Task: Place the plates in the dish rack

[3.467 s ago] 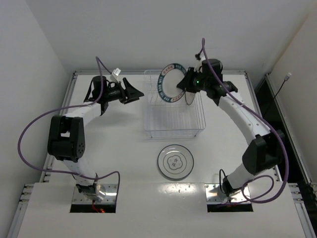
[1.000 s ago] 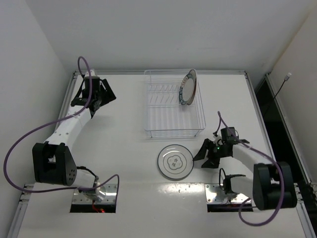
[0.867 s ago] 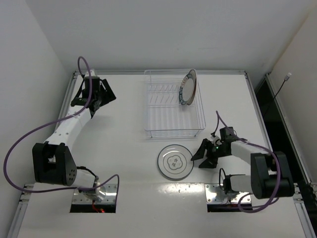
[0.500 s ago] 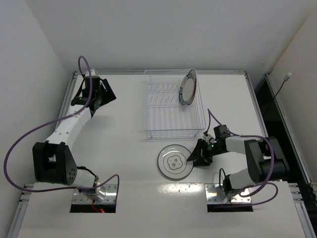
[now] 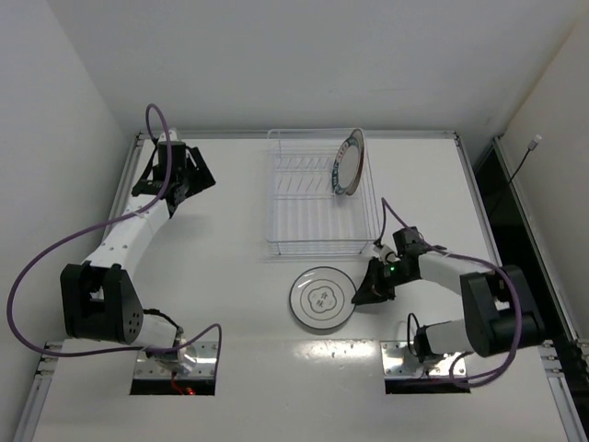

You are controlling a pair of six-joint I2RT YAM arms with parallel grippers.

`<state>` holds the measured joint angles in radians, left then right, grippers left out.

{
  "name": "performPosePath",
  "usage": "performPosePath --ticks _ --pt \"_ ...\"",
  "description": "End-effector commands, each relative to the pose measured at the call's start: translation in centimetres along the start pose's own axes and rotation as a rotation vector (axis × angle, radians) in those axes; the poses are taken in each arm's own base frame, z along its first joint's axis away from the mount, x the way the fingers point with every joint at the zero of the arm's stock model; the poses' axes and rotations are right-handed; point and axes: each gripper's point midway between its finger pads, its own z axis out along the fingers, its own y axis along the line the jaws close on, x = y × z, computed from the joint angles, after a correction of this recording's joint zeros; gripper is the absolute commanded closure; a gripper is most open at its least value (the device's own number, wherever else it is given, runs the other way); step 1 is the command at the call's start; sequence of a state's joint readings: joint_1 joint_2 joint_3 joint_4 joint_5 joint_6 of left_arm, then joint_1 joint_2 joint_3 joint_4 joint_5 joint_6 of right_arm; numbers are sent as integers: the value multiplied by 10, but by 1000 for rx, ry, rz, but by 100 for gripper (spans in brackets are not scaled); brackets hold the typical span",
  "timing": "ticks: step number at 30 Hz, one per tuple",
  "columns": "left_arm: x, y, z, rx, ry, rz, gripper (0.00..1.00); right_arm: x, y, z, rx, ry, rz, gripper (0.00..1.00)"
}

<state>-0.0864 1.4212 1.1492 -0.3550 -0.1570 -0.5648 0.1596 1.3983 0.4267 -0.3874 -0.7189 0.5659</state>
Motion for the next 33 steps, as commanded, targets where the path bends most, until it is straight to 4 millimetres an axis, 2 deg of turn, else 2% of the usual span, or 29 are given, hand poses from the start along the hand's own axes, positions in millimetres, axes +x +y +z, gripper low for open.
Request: performPosePath --ticks 1,3,4,5,7,8,13,16,17,19,20,22,23,24,25,26,27,28,29,30,31,33 --pt "-24 -9 -11 17 -68 0 37 -13 29 -20 15 -70 -186 100" --pt "-24 -4 -11 -9 -71 1 37 -12 38 -30 36 -94 -226 100" --pt "-26 -5 -14 -5 -79 0 37 -5 44 -34 36 -83 -225 100" --pt "-26 -5 -14 -5 -79 0 37 -4 60 -42 11 -109 -269 100" --pt "-29 -4 -15 -16 -85 -1 37 1 71 -51 7 -131 -294 100" --pt "-32 -3 -18 -21 -98 -12 37 2 86 -62 -7 -174 -338 100" --pt "-35 2 -21 -47 -111 -13 37 -1 105 -91 62 -237 -389 100" --pt "-39 5 -24 -63 -130 -16 37 -12 129 -108 45 -306 -440 100" --pt "-39 7 -24 -71 -134 -17 37 -21 144 -119 39 -349 -471 100" --pt "-39 7 -24 -71 -134 -17 36 -41 151 -127 88 -400 -480 100" --pt "-40 8 -24 -79 -138 -17 36 -54 168 -142 94 -463 -511 100" --pt "-40 8 -24 -79 -138 -17 36 -87 176 -153 170 -559 -514 100" --pt "-38 9 -24 -83 -131 -15 36 -99 195 -170 173 -626 -535 100" --pt "-38 9 -24 -83 -131 -15 36 -116 197 -180 229 -692 -536 100" --pt "-38 9 -24 -83 -131 -15 36 -130 216 -199 230 -768 -546 100" --pt "-38 9 -24 -83 -131 -15 36 -147 214 -196 282 -774 -535 100" --pt "-38 9 -24 -83 -131 -15 36 -164 214 -206 342 -830 -532 100" --pt "-38 9 -24 -83 -131 -24 36 -176 228 -221 356 -888 -542 100" --pt "-38 9 -24 -83 -131 -24 36 -186 233 -224 394 -908 -559 100" --pt "-38 9 -24 -83 -131 -24 36 -207 227 -218 478 -917 -542 100" --pt "-38 9 -24 -83 -131 -24 36 -218 238 -230 492 -970 -534 100" --pt "-38 9 -24 -83 -131 -24 36 -238 237 -235 581 -1010 -523 100"
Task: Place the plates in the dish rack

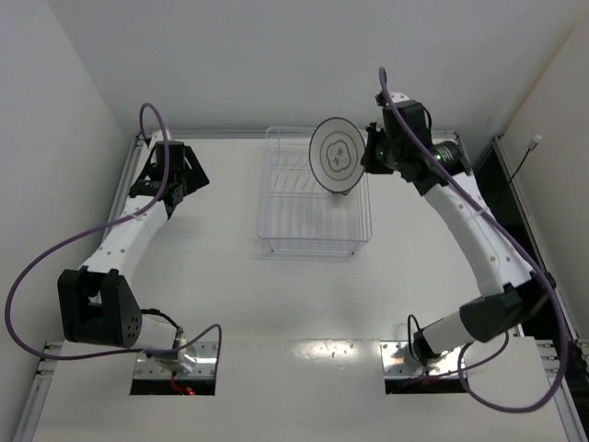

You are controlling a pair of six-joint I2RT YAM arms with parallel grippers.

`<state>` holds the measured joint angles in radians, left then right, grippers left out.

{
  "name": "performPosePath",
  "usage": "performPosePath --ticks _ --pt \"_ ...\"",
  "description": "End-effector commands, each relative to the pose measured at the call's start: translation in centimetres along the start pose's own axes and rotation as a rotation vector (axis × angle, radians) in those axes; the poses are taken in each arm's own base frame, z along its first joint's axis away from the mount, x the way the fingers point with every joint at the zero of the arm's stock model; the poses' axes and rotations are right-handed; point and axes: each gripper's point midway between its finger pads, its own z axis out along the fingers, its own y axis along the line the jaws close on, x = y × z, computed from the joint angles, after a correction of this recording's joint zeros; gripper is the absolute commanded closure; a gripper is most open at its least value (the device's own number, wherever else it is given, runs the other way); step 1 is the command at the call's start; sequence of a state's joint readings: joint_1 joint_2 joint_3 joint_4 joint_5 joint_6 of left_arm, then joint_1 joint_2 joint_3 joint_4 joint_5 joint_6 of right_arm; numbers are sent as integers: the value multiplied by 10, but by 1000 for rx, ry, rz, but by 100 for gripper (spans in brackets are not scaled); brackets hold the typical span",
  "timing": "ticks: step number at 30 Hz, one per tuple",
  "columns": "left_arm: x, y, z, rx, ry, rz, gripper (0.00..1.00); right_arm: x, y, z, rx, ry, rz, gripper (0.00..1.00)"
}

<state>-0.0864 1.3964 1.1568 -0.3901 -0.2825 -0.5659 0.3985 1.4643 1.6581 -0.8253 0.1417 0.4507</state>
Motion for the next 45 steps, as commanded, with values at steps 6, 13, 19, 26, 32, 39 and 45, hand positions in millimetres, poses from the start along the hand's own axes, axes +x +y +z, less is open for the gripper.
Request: performPosePath --ticks 6,13,19,26,32,39,45 --pt "-19 -13 -9 39 -41 -21 36 -71 -24 77 330 -143 -58 100" --pt "-17 -11 -6 27 -38 -18 36 -82 -27 143 427 -134 -77 100" --pt "-12 -11 -3 27 -18 -13 36 -76 -33 150 493 -129 -92 100" --pt "-12 -13 -2 35 -14 -13 36 -48 -24 163 581 -95 -143 100" --pt "-12 -13 -2 35 -14 -13 36 -59 -16 150 586 -149 -131 100" --pt "-12 -13 -2 35 -14 -13 36 -54 -22 142 638 -145 -142 100" --pt "-12 -13 -2 35 -14 -13 36 -61 -18 130 629 -179 -130 100"
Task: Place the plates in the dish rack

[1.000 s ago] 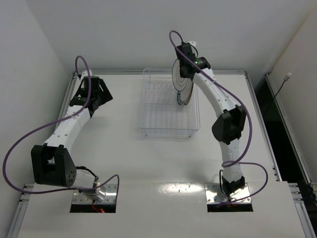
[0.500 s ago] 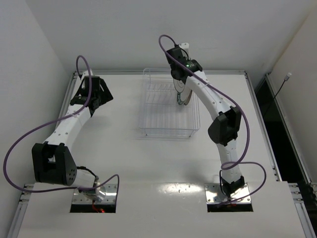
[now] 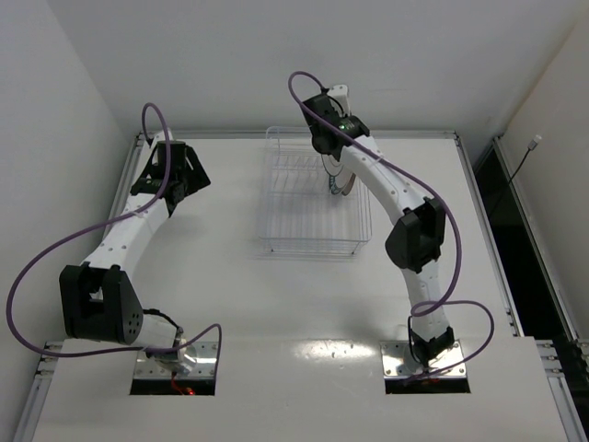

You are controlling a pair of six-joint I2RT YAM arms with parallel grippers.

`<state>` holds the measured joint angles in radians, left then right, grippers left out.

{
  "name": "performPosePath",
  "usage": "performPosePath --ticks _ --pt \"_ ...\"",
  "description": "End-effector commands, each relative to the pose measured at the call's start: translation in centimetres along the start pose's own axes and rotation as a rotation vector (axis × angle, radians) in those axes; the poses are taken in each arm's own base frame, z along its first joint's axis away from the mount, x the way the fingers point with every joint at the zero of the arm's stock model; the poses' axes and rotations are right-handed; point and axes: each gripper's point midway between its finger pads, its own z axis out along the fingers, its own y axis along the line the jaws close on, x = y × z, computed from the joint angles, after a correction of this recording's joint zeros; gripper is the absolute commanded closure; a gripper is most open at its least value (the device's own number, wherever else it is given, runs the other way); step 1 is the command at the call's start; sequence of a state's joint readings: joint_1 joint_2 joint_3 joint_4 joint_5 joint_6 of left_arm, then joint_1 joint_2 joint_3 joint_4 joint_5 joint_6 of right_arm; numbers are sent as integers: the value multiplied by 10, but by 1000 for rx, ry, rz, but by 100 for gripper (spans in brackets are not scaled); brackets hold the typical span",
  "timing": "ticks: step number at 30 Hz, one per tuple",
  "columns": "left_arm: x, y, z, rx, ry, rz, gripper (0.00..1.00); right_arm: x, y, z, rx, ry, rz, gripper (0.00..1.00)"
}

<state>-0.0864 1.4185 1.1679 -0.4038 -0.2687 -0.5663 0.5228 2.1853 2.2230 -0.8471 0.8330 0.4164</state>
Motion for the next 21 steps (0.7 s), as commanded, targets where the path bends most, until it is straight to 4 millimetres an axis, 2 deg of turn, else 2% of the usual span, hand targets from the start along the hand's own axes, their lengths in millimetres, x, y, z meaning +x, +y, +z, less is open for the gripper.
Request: performPosePath --ticks 1,4,7,9,13,15,17,18,21 --pt "-18 -12 -7 34 -41 -19 36 -32 -18 -19 38 -91 82 100" --pt "-18 -12 -7 34 -41 -19 36 -24 -18 -13 67 -66 47 100" --pt "-18 -12 -7 34 -41 -19 36 -23 -18 -18 68 -75 59 100" --pt "-18 -12 -7 34 -41 -19 36 -37 -32 -31 82 -117 103 100" --pt "-18 -12 -7 34 -41 -19 36 -52 -45 -48 90 -159 133 100" --pt "-18 -12 -7 34 -41 -19 36 -54 -48 -51 97 -170 137 100" --pt "-18 -12 -7 34 -41 -19 36 -51 -49 -49 107 -165 129 100" --pt "-18 -12 -7 34 -41 -19 36 -55 -47 -55 96 -179 140 100" --pt "-18 -12 -7 34 -41 -19 36 -46 -41 -48 93 -162 111 100"
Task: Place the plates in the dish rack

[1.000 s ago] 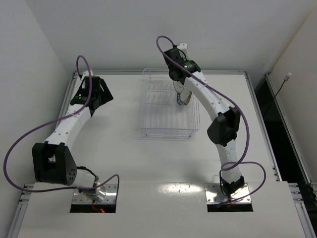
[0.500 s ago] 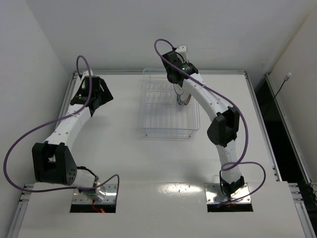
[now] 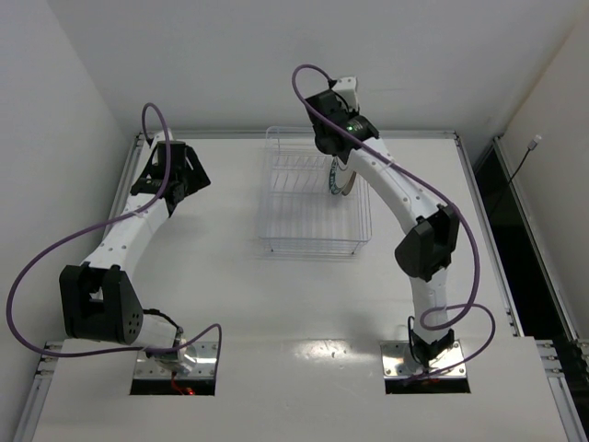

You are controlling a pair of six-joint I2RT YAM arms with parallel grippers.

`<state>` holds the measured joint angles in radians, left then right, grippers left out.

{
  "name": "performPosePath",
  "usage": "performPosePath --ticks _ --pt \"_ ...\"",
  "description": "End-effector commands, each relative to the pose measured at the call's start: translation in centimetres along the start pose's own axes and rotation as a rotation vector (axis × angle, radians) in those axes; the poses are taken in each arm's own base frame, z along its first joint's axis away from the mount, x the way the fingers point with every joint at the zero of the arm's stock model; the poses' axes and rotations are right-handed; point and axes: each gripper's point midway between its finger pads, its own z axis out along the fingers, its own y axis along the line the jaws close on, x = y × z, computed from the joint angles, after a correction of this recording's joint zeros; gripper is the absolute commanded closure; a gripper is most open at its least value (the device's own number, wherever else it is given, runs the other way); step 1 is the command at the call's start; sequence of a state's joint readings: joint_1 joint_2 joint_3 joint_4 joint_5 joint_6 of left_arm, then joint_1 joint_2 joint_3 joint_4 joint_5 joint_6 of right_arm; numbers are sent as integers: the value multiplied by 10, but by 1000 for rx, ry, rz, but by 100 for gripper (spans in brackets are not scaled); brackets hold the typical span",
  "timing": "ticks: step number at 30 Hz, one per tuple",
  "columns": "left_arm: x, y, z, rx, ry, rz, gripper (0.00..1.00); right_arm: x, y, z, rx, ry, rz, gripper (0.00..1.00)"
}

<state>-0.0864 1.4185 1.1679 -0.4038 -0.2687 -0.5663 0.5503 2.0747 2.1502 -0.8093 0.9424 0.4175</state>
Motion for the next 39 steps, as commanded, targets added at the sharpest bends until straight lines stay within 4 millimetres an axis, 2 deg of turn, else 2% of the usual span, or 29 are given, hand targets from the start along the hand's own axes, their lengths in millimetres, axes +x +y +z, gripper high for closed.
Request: performPosePath --ticks 1,7,13,25,27,31,34,35,39 --pt "-18 -12 -7 34 -41 -19 36 -29 -12 -14 12 -79 76 100" --pt "-18 -12 -7 34 -41 -19 36 -14 10 0 -20 -46 42 100" --pt "-18 -12 -7 34 -41 -19 36 -4 19 7 -24 -27 19 100" --pt "-19 -12 -8 34 -41 -19 36 43 55 30 -109 81 -28 100" --pt "-20 -11 -8 26 -45 -19 36 50 66 28 -172 108 -33 100" --pt "-18 -9 -5 14 -42 -17 34 52 72 20 -238 134 -24 99" --pt "-19 -8 -5 6 -46 -17 34 49 67 6 -284 149 -11 82" --pt "-19 -8 -5 5 -46 -17 34 48 64 1 -297 157 -14 73" --pt "-19 -8 -5 5 -46 -17 34 39 46 -23 -345 153 3 59"
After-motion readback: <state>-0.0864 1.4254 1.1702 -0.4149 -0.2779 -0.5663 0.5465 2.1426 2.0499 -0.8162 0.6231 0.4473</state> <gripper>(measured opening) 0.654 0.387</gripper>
